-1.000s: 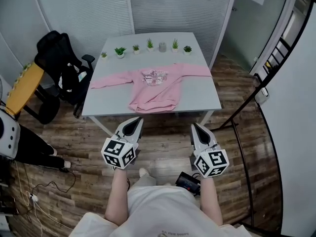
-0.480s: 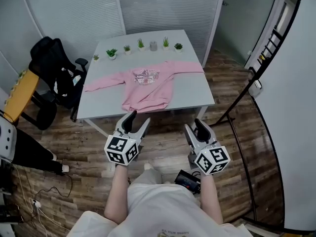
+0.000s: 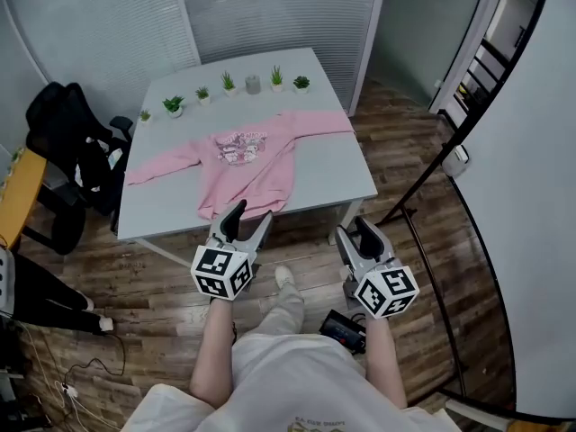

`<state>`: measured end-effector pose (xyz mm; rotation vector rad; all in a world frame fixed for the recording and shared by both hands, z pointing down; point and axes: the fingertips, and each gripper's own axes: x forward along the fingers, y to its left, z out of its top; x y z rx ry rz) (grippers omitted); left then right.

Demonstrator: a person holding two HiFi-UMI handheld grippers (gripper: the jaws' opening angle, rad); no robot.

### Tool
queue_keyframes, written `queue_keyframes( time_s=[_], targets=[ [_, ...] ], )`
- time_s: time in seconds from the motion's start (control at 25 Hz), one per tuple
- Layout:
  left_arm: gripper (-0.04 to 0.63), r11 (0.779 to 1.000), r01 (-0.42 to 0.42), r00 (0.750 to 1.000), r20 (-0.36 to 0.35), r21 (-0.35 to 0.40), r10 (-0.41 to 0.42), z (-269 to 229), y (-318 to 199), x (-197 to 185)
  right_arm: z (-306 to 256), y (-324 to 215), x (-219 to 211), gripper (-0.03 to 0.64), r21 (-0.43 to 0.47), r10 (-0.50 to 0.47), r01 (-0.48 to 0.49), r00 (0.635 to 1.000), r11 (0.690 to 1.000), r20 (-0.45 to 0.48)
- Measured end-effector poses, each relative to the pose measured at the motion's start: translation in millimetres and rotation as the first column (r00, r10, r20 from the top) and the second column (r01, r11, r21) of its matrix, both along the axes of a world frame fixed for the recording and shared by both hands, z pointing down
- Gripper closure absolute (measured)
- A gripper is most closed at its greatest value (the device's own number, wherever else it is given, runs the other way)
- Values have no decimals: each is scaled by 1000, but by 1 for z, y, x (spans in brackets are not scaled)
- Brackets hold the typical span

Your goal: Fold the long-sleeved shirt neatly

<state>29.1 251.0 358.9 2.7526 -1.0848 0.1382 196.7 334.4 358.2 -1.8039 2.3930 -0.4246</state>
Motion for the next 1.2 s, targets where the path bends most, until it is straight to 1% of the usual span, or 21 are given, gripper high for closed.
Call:
queue_keyframes(
  time_s=[0.16, 0.24, 0.4, 0.52, 0.68, 0.8, 0.92, 1.08, 1.2],
  targets=[
    [391, 1000, -9, 1000, 10, 0, 9, 15, -54, 26, 19, -49, 28, 417, -37, 30, -30, 1000, 999, 4],
    [373, 1000, -11, 1000, 13, -29, 12, 25, -90, 39, 27, -81, 42, 417, -56, 40, -40, 999, 998, -7],
    [353, 994, -44, 999, 15, -98, 46, 40, -157, 71, 35, -143, 67, 417, -100, 62, -65, 998, 993, -30],
    [348, 990, -62, 998, 11, -127, 64, 47, -204, 94, 39, -184, 84, 416, -127, 80, -84, 996, 988, -37],
    [339, 982, -98, 995, 14, -159, 101, 62, -251, 123, 48, -226, 112, 416, -160, 124, -129, 991, 979, -43],
    [336, 975, -119, 992, 24, -188, 126, 75, -277, 138, 56, -247, 127, 414, -185, 155, -160, 987, 970, -39],
    [335, 968, -155, 986, 34, -198, 165, 79, -296, 153, 62, -264, 141, 414, -205, 185, -188, 982, 961, -33],
    [318, 957, -202, 974, 59, -211, 219, 87, -310, 172, 69, -282, 155, 414, -232, 209, -210, 978, 950, -32],
    [316, 948, -222, 969, 59, -227, 241, 98, -321, 183, 74, -292, 166, 414, -243, 228, -231, 973, 942, -43]
  ],
)
